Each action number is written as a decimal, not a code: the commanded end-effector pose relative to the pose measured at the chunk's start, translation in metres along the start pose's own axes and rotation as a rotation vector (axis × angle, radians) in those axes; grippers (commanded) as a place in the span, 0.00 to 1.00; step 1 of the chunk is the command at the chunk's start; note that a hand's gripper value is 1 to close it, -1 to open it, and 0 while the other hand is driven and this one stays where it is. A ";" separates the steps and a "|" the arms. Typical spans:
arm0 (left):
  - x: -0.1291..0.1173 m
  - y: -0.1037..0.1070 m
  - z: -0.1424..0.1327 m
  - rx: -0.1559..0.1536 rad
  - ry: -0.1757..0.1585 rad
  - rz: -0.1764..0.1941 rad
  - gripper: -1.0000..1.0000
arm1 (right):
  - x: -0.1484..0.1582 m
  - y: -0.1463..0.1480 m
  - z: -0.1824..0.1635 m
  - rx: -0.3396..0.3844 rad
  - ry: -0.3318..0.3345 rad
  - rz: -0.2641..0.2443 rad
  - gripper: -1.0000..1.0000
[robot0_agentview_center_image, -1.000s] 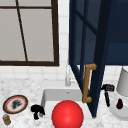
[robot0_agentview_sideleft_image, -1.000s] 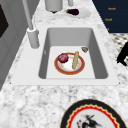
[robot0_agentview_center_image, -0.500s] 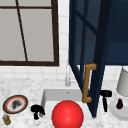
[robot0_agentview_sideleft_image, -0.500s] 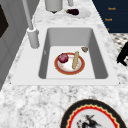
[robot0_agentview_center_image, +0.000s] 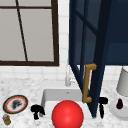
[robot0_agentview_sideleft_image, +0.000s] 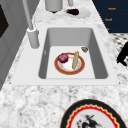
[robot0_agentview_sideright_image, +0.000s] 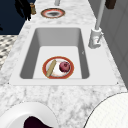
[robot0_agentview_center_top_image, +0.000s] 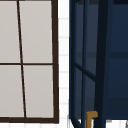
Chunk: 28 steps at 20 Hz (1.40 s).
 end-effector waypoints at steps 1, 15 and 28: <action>0.000 0.000 0.000 0.000 0.000 0.000 0.50 | 0.004 0.016 -0.020 0.028 -0.070 0.054 0.00; 0.000 0.000 0.000 0.000 0.000 0.000 0.50 | 0.040 0.036 -0.146 0.150 -0.031 -0.034 0.00; 0.000 0.000 0.000 0.000 0.000 0.000 0.50 | 0.096 0.033 -0.227 0.201 0.045 0.044 0.00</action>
